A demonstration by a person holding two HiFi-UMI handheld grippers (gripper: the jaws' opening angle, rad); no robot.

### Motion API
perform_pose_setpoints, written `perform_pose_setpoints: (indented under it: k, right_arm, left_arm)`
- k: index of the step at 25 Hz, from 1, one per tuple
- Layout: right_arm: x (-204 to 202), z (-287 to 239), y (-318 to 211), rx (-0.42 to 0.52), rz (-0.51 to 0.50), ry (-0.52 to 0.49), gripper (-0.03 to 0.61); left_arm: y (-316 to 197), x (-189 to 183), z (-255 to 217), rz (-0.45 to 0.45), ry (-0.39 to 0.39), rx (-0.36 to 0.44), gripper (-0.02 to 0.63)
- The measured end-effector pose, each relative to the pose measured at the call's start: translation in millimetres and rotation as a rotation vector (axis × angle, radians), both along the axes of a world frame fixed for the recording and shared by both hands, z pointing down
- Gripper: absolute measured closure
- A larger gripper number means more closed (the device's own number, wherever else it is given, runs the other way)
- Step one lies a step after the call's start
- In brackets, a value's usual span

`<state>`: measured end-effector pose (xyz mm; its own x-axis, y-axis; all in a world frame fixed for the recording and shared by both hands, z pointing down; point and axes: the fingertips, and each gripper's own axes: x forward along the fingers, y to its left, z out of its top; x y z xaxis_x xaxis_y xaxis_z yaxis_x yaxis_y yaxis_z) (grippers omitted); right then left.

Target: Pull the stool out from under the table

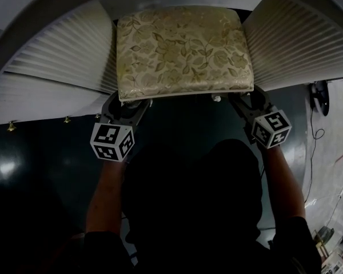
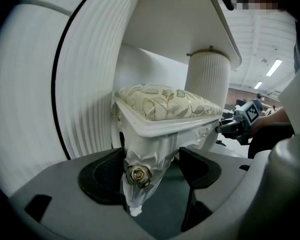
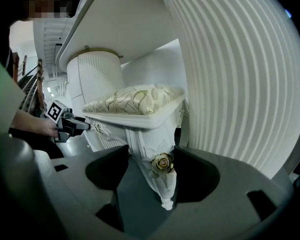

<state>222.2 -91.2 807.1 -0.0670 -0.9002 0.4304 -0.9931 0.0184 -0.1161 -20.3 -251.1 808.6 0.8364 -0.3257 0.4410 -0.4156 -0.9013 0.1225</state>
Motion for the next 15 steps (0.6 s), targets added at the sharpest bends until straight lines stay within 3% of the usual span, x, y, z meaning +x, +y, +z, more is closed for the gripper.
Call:
perform_pose_setpoints:
  k: [8,15]
  right_arm:
    - [1.1,-1.1,0.0,-0.002,0.02,-0.02,0.336]
    - [-0.4,-1.6,-1.3,-0.082,0.017,-0.052,0.336]
  left_arm:
    - [2.1,-2.2,-0.6,-0.006,-0.002,-0.012,0.279]
    - [1.9,-1.7,1.0,0.006,-0.074,-0.11,0.276]
